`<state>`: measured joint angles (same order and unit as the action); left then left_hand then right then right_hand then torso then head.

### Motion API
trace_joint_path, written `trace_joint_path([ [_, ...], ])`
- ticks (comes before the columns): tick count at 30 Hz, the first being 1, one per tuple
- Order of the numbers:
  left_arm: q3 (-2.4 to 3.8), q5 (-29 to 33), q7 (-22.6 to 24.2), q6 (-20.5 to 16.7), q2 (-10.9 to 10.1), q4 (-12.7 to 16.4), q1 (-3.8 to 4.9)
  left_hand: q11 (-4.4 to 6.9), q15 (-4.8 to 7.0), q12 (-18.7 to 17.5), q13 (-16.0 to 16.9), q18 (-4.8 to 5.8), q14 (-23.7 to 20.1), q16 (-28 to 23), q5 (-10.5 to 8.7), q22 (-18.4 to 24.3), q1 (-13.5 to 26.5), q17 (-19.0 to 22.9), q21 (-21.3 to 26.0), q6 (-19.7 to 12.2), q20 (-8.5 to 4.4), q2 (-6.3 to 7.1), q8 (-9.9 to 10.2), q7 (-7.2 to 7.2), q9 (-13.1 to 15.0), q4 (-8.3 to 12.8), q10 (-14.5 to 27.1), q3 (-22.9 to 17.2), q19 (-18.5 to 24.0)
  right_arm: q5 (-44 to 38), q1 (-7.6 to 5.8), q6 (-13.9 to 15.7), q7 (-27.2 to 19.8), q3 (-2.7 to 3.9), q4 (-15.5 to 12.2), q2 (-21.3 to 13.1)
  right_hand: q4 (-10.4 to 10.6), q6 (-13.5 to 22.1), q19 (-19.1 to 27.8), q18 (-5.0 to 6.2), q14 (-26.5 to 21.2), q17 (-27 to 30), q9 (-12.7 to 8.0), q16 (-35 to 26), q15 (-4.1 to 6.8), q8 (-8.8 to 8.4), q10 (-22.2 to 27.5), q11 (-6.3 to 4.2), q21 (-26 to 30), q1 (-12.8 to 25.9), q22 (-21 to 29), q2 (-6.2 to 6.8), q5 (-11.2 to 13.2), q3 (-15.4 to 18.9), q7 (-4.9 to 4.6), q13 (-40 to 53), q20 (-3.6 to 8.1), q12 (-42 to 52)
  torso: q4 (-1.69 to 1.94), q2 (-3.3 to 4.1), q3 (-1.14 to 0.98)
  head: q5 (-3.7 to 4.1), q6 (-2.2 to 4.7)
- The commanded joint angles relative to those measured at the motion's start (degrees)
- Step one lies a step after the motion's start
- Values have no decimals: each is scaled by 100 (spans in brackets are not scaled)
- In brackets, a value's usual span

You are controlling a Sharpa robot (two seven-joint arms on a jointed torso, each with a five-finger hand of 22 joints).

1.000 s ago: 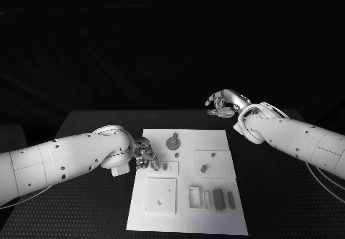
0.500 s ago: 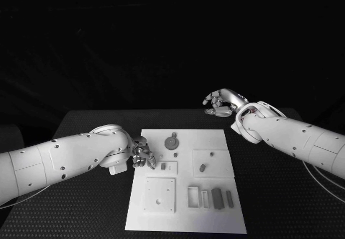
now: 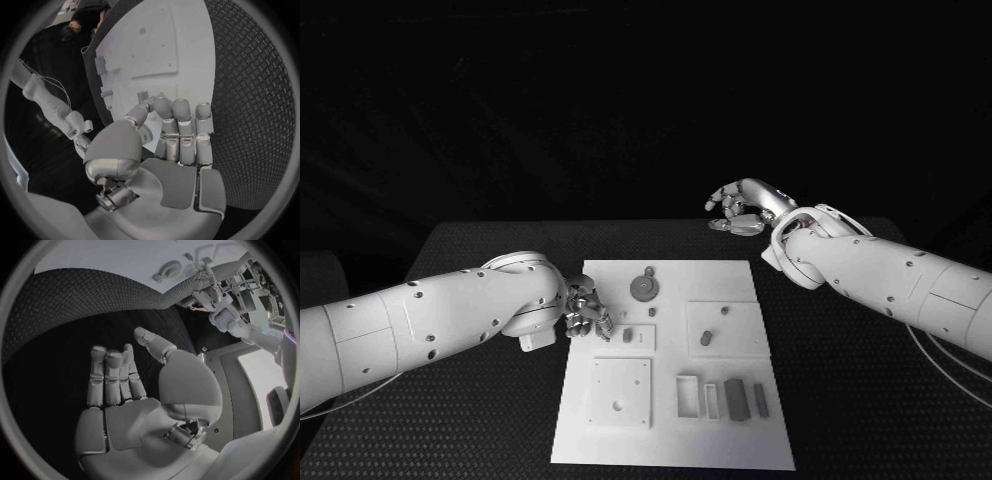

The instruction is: Assemble the parts on the task board

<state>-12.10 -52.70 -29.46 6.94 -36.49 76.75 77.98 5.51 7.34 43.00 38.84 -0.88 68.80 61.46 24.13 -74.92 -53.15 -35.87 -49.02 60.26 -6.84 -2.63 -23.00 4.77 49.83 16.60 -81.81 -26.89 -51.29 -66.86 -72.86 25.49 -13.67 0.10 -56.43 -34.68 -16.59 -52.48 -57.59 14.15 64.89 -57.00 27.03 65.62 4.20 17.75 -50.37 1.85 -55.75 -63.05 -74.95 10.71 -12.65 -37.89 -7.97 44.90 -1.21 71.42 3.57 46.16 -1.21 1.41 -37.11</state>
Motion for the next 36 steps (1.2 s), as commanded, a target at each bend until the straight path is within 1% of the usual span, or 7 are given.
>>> trace_joint_path([
  [1, -7, -37, 48, 59, 7, 5, -13, 35, 4, 29, 10, 5, 14, 33, 27, -136, 0, -7, -35, 615, -584, -50, -13, -456, 268, 8, -1, -35, -30, 8, -2, -49, -50, 3, -13, 3, 0, 15, 42, 85, -48, 11, 6, -28, -7, -35, 42, 11, 36, 9, -50, 46, -24, -48, -26, -7, -19, -34, 3, -6, -3, 5, -3],
  [7, -12, -37, 65, 89, 21, 1, -19, 35, 3, 33, 12, 5, 11, 35, 28, -135, 2, -9, -38, 616, -585, -47, -11, -456, 270, 9, 1, -36, -27, 8, -2, -57, -50, 3, -21, 5, 1, 16, 43, 85, -48, 13, 7, -29, -8, -36, 42, 11, 38, 8, -51, 44, -24, -47, -26, -10, -21, -35, 0, -2, -3, 3, 12],
  [13, -15, -36, 66, 140, 25, 2, -27, 34, 2, 37, 14, 4, 10, 37, 27, -135, 2, -10, -41, 617, -585, -43, -10, -456, 272, 10, 3, -38, -24, 9, -2, -64, -47, 3, -30, 0, 2, 17, 43, 85, -48, 14, 9, -29, -9, -36, 41, 12, 39, 10, -51, 42, -25, -45, -27, -13, -24, -36, -5, -2, -6, -7, 5],
  [23, -19, -35, 63, 188, 22, -5, -29, 35, 0, 43, 18, 3, 7, 41, 28, -135, -5, -12, -45, 618, -586, -35, -7, -456, 275, 13, 7, -44, -18, 9, -2, -71, -47, 3, -29, 1, 1, 18, 43, 85, -48, 16, 10, -29, -9, -37, 40, 12, 41, 10, -52, 41, -25, -44, -28, -16, -26, -36, 4, -3, -2, -9, 5],
  [36, -19, -35, 61, 256, 13, -10, -31, 36, -3, 55, 24, 1, 4, 50, 32, -135, -23, -16, -56, 621, -587, -25, -2, -457, 281, 15, 13, -56, -8, 10, -1, -80, -51, 3, -29, 4, 0, 19, 43, 85, -48, 19, 13, -28, -10, -37, 39, 13, 43, 8, -53, 37, -25, -41, -28, -22, -30, -35, 1, -1, -1, -13, -4],
])
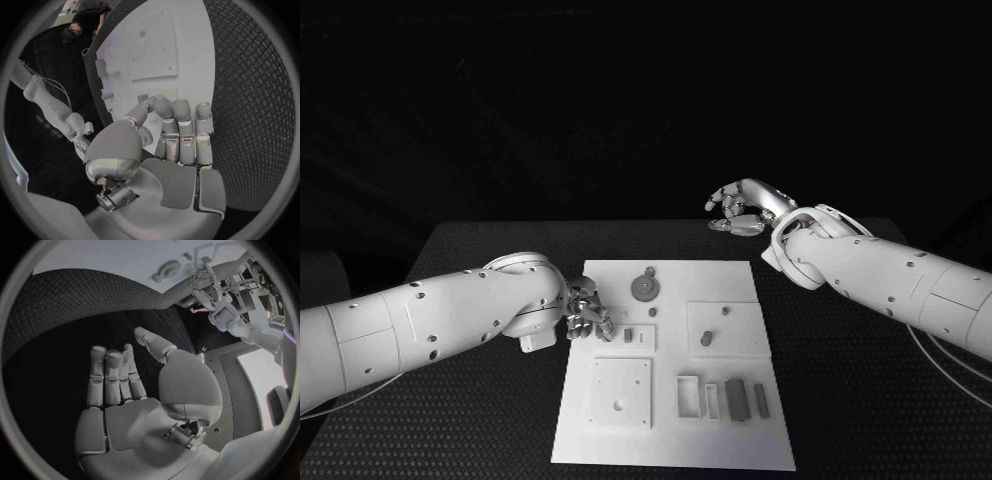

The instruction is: Assemble the parts on the task board

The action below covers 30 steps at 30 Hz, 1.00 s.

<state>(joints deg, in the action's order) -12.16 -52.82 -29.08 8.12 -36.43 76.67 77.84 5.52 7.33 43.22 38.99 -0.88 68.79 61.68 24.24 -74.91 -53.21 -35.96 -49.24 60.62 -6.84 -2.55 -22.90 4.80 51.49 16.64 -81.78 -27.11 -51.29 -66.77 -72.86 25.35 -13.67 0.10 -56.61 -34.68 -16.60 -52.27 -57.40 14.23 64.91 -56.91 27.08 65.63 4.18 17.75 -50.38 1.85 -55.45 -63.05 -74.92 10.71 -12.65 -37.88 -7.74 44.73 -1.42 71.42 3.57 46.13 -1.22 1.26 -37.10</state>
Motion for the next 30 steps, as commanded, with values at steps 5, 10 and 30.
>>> trace_joint_path([
  [5, -13, -23, 24, 133, 11, -4, -17, 36, -4, 36, 12, 0, 3, 31, 23, -136, -23, -8, -38, 585, -587, -30, -10, -460, 117, 12, 12, -37, -5, 1, -1, -67, -53, 3, -13, 6, 0, 0, 23, 77, -49, 11, 9, -29, -9, -38, 39, 14, 15, 8, -56, 37, -26, -41, -52, -8, -11, -35, 1, 0, 0, 8, -8],
  [10, -14, -23, 9, 113, 23, -16, -17, 36, -5, 38, 12, 0, 3, 32, 23, -136, -24, -9, -40, 586, -586, -30, -9, -460, 118, 10, 13, -38, -4, 2, -1, -68, -53, 3, -14, 6, 0, 0, 23, 77, -49, 12, 10, -29, -9, -38, 39, 14, 16, 8, -57, 36, -26, -40, -52, -10, -12, -35, 0, 0, -1, 10, -3],
  [30, -66, -204, 76, 143, 183, -88, -127, 38, 8, 99, 38, -3, 24, 69, -56, -127, 66, -21, -83, 637, -589, -37, -12, -468, 145, -14, 1, -19, -26, 2, -1, -79, -55, 3, -70, -2, -1, 3, 24, 77, -50, 17, 14, -29, -10, -40, 39, 15, 21, 3, -58, 35, -27, -38, -53, -18, -16, -34, -7, 6, -4, 27, -36],
])
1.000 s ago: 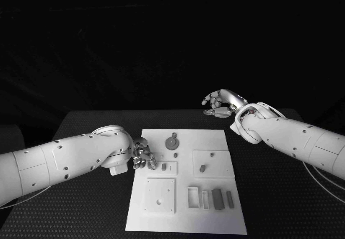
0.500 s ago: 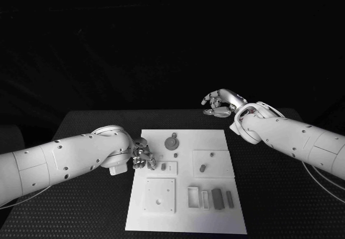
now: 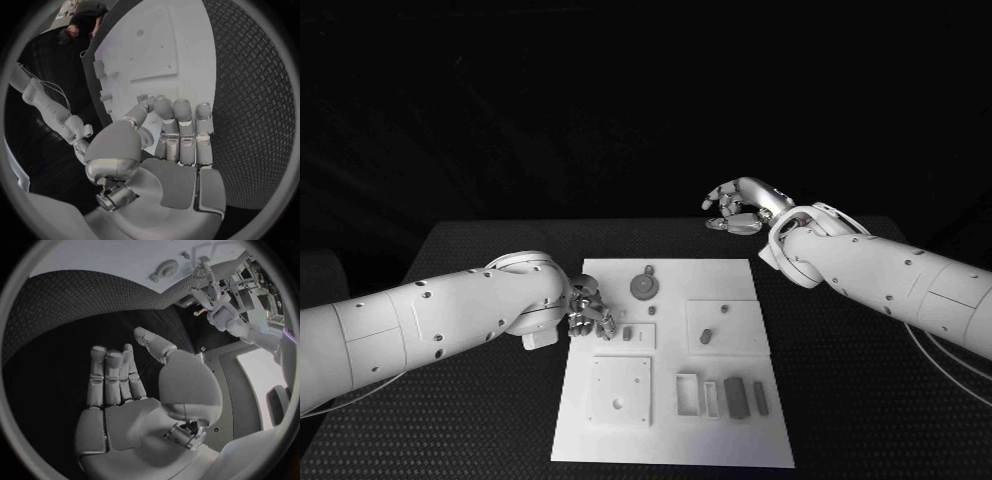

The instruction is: Assemble the parts on the task board

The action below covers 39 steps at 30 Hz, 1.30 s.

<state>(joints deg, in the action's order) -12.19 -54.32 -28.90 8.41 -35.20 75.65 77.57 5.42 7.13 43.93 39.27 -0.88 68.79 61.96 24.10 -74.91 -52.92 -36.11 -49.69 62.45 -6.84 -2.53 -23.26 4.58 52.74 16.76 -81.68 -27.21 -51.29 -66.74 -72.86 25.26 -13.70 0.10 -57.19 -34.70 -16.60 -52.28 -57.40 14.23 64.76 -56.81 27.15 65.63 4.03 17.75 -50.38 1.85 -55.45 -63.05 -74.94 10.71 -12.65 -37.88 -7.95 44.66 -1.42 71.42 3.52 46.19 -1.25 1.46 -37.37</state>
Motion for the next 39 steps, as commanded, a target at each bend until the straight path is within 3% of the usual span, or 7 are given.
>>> trace_joint_path([
  [1, -68, -54, 57, 108, 64, 15, -103, 48, 29, 31, 10, -3, 25, 42, -45, -127, 40, -6, -38, 456, -589, -39, 24, -447, 21, -27, -9, -9, -26, -2, -1, -70, -53, 3, -15, -1, -1, 3, 24, 77, -35, 8, 8, -29, 6, -40, 39, 15, 21, 4, -56, 35, -28, -38, -32, -11, -16, -34, -2, -2, -1, 9, -10],
  [5, -69, -54, 67, 93, 68, 26, -107, 49, 30, 48, 16, -5, 26, 49, -99, -126, 66, -8, -47, 467, -592, -34, 25, -449, 29, -30, -8, -8, -29, -2, -1, -73, -51, 3, -20, -3, 0, 4, 24, 77, -36, 9, 8, -29, 5, -40, 39, 15, 22, 4, -56, 36, -28, -36, -32, -12, -17, -34, 0, -2, 0, 16, -11],
  [11, -71, -53, 67, 82, 74, 22, -107, 45, 39, 115, 24, -16, 18, 69, -835, -112, 189, -2, -57, 507, -599, 56, 56, -453, 71, -75, 16, -34, -27, -2, -1, -80, -49, 3, -24, -5, 0, 8, 25, 77, -37, 10, 9, -29, 5, -43, 40, 16, 23, 8, -57, 39, -30, -33, -33, -15, -19, -34, 7, -5, 0, 24, -17],
  [13, -71, -53, 66, 89, 75, 22, -107, 46, 40, 121, 13, -19, 11, 68, -1261, -108, 250, 5, -52, 511, -602, 165, 78, -454, 80, -121, 26, -29, -28, -2, -1, -82, -49, 3, -25, -9, 1, 10, 25, 77, -37, 11, 9, -29, 4, -44, 40, 16, 24, 9, -57, 40, -30, -32, -34, -16, -19, -34, 8, -7, -1, 28, -16],
  [14, -71, -53, 61, 97, 75, 22, -107, 44, 40, 120, 8, -19, 10, 67, -1327, -106, 297, 8, -49, 511, -601, 222, 86, -452, 81, -157, 29, -13, -29, -2, -1, -81, -48, 3, -26, -11, 1, 10, 25, 77, -37, 11, 9, -30, 4, -44, 40, 17, 24, 10, -57, 40, -30, -31, -34, -16, -19, -34, 7, -7, 0, 29, -18],
  [25, -72, -101, 37, 75, 45, 4, -107, 41, 41, 112, -39, -33, -5, 59, -1703, -104, 417, 28, -23, 519, -606, 632, 141, -451, 90, -347, 30, -40, -28, -2, -1, -81, -48, 3, -28, -25, 0, 23, 26, 77, -38, 14, 9, -29, 2, -51, 41, 20, 27, 15, -58, 43, -35, -24, -38, -21, -22, -34, 4, -6, 1, 34, -8],
  [39, -52, -116, 106, -165, -72, 14, -108, 42, 42, 113, -62, -38, -11, 58, -1869, -104, 497, 39, -9, 526, -607, 809, 167, -452, 102, -512, 31, -63, -29, -1, -1, -77, -45, 2, -19, -31, 1, 68, 25, 77, -40, 21, 6, -28, -9, -77, 43, 33, 34, 18, -61, 40, -41, -12, -54, -33, -27, -31, 4, -6, 7, 47, 8],
])
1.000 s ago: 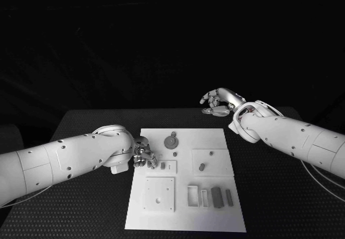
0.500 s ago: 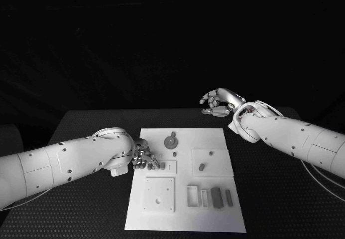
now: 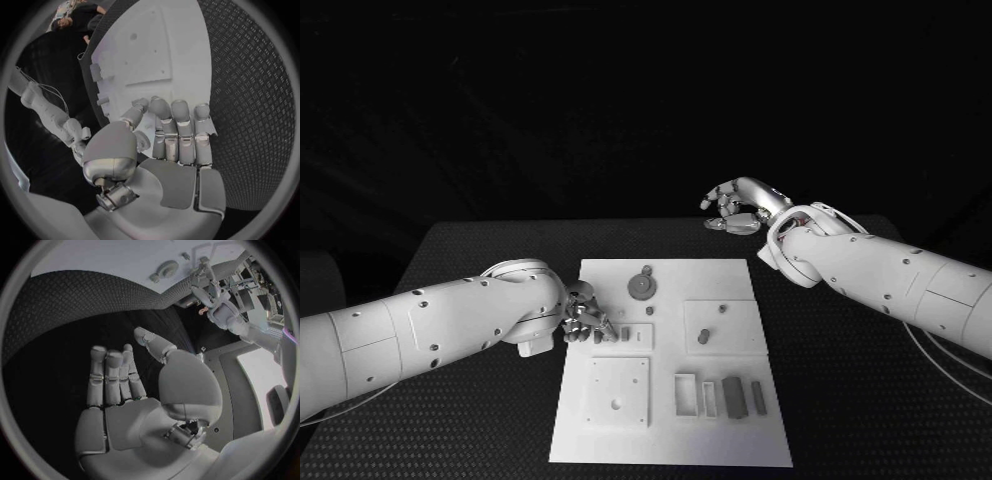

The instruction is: Assemble the parts on the task board

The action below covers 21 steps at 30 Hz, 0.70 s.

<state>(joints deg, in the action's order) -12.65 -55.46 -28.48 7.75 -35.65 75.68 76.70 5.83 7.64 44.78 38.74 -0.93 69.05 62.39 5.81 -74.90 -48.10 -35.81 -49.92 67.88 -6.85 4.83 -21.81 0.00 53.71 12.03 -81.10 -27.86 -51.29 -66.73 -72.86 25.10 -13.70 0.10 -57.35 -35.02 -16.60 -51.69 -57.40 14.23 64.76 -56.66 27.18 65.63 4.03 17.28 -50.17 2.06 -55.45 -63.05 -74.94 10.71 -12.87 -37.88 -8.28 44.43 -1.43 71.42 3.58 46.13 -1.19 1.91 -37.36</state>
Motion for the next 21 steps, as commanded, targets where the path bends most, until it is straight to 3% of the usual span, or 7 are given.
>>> trace_joint_path([
  [1, 7, 6, 65, -121, -39, 17, -21, -1, -8, 23, -14, -34, -42, 10, -41, -104, 27, 11, 16, -24, -607, 92, 28, 8, 5, -63, -21, -3, -28, -2, -1, -62, -45, 2, 1, 1, 1, 13, 25, 77, -40, 7, 3, -28, -10, -33, 22, 13, 35, 18, -61, 40, -20, -12, -22, -11, -27, -31, -4, -1, 1, 3, 9],
  [4, 41, 11, 66, -175, -79, 36, -19, -16, -11, -14, -49, -33, -75, -22, -55, -100, 125, 33, 43, -71, -604, 220, 70, 26, 5, -238, 5, -34, -9, -2, 0, -64, -44, 2, 5, 1, 1, 24, 25, 77, -40, 8, 3, -27, -14, -39, 23, 17, 36, 20, -62, 40, -22, -8, -26, -13, -28, -30, -2, -3, -1, 14, 13],
  [9, 65, 61, 81, -243, -131, 65, -17, -33, -8, -36, -69, -30, -107, -41, -63, -102, 250, 46, 65, -136, -601, 316, 125, 49, -10, -388, 37, -33, 15, -2, 0, -63, -42, 2, 10, 0, 1, 36, 25, 77, -41, 10, 2, -26, -18, -46, 24, 21, 38, 23, -63, 41, -27, -4, -31, -17, -29, -29, 2, -5, -3, 13, 22],
  [15, 157, 290, 144, -426, -150, 47, -17, -45, -2, -42, -84, -29, -143, -48, -67, -110, 417, 58, 84, -179, -607, 529, 184, 66, -20, -757, 78, -141, 37, -1, 0, -66, -39, 2, 14, 2, 1, 51, 24, 77, -42, 13, 2, -25, -22, -54, 25, 26, 40, 25, -64, 42, -33, 0, -36, -20, -31, -27, 4, -2, -1, 5, 31],
  [17, 196, 379, 164, -490, -158, 34, -17, -46, 5, -47, -88, -32, -162, -54, -114, -111, 484, 63, 87, -203, -613, 654, 205, 70, -17, -937, 106, -194, 44, -1, 0, -66, -39, 2, 15, 4, 2, 58, 24, 77, -42, 13, 1, -25, -24, -58, 26, 28, 41, 27, -64, 42, -36, 3, -38, -22, -31, -26, 4, -1, -2, 10, 38],
  [19, 226, 422, 179, -480, -174, 37, -17, -49, 3, -54, -91, -32, -187, -62, -286, -110, 579, 69, 94, -222, -613, 849, 217, 75, -6, -1139, 132, -230, 60, -1, 0, -72, -37, 2, 18, 6, 2, 62, 24, 77, -42, 14, 1, -25, -25, -60, 26, 29, 41, 28, -65, 42, -37, 4, -40, -23, -32, -26, 2, -2, -3, 8, 47],
  [21, 243, 449, 186, -468, -187, 45, -16, -52, 0, -55, -88, -32, -199, -61, -296, -111, 619, 68, 93, -235, -611, 978, 221, 79, 6, -1249, 144, -246, 71, 1, 0, -74, -34, 2, 18, 3, 2, 71, 23, 77, -42, 15, 1, -24, -27, -65, 26, 32, 43, 29, -65, 42, -41, 6, -42, -24, -32, -25, -2, -5, -5, 3, 43],
])
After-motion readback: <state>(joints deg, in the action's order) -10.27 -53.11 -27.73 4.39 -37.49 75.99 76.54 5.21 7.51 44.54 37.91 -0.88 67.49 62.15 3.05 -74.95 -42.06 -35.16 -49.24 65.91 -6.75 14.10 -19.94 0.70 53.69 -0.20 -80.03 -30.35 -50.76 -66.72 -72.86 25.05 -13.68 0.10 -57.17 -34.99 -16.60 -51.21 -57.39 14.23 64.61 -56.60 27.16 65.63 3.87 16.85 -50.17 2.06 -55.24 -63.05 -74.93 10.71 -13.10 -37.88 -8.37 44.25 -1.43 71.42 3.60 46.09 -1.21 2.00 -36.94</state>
